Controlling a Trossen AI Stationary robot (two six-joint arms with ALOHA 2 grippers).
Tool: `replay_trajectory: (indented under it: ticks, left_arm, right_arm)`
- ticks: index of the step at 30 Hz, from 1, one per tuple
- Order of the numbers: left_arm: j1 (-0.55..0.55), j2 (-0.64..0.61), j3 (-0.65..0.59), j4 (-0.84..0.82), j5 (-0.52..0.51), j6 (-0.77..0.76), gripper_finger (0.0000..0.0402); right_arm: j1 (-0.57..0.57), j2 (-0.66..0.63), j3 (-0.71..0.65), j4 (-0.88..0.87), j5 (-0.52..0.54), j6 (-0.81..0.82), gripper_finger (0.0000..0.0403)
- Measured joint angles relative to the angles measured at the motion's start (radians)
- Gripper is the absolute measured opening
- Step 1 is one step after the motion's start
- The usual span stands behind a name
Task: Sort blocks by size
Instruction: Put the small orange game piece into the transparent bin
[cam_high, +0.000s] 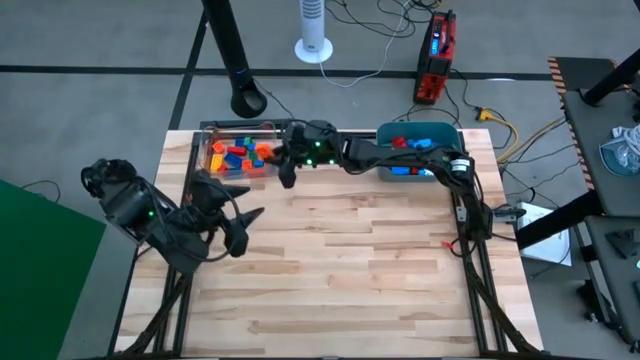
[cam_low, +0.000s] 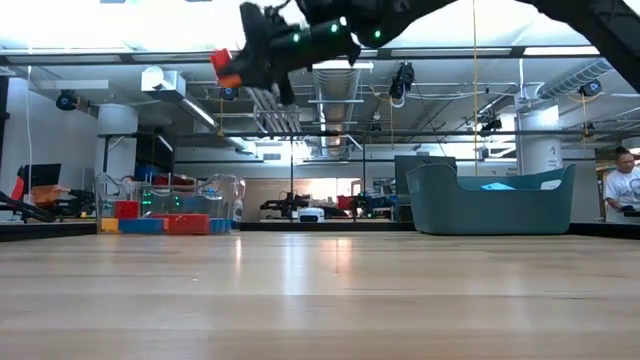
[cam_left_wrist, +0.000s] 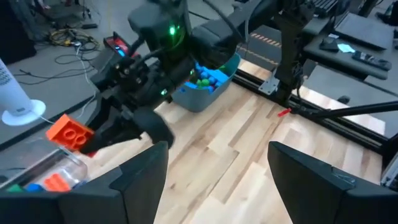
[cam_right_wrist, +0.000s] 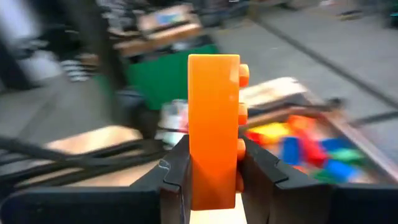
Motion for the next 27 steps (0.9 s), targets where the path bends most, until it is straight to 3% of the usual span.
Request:
replay_trajectory:
  ticks: [2,7,22,27]
  left_arm:
    - [0.000,0.000,0.027,-0.033,-0.002,-0.002,0.0262]
    - [0.000,0.000,0.063,-0.057,-0.025,0.001,0.0262]
    - [0.000,0.005,0.062,-0.059,-0.034,-0.029,0.0262]
    - [0.000,0.005,0.061,-0.059,-0.034,-0.035,0.0262]
  right_arm:
    - [-0.021,0.023,0.000,0.019,0.043,-0.006,0.0083]
    - [-0.067,0.105,0.027,0.013,0.024,0.060,0.0083]
    - [-0.088,0.365,0.481,-0.252,0.009,0.082,0.0083]
    - [-0.092,0.423,0.560,-0.371,-0.005,0.091,0.0083]
